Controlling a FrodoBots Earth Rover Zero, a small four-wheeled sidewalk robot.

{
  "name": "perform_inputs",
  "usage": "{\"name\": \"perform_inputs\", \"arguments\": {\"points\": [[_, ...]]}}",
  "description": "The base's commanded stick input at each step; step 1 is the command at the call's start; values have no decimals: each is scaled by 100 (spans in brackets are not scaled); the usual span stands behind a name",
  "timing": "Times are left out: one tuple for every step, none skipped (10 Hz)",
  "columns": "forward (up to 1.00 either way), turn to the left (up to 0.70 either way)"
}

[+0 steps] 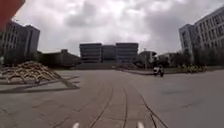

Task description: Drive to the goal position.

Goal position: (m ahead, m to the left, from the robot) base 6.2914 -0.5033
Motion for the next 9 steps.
{"name": "perform_inputs", "arguments": {"points": [[60, 7], [60, 0], [60, 0], [60, 0], [60, 0], [60, 0], [60, 0], [60, 0], [60, 0]]}}
